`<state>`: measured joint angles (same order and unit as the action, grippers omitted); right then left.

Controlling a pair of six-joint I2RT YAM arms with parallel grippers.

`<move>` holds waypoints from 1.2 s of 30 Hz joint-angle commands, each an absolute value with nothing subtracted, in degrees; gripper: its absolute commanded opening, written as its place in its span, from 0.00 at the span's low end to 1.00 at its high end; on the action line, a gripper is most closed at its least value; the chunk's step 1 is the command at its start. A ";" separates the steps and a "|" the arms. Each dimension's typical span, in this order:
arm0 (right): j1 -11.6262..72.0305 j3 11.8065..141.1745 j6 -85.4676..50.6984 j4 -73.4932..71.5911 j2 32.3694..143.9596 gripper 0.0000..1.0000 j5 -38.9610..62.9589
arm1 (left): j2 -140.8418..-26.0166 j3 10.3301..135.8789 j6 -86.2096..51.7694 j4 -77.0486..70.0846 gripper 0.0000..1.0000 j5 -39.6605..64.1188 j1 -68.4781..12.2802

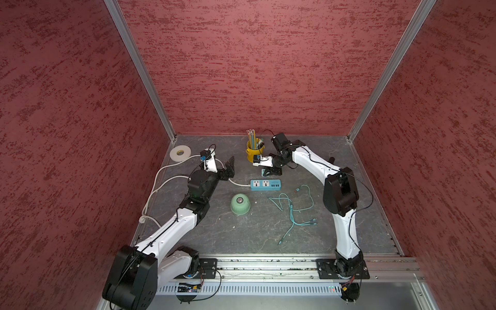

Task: Charge the cordless meat grinders
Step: Insert the plug into the socket.

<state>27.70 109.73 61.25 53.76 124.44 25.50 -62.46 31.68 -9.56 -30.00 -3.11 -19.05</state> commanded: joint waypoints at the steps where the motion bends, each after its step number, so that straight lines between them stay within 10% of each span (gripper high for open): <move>1: 28.60 112.84 62.84 59.48 125.93 0.00 26.44 | -61.80 31.17 -7.69 -29.21 0.94 -3.24 -18.55; 36: 28.70 104.59 59.93 53.13 125.01 0.00 22.73 | -60.59 31.75 -5.54 -27.86 0.93 -2.72 -18.46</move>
<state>28.75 106.54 60.84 54.46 126.23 24.01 -61.17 31.66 -6.59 -27.94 -3.09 -18.90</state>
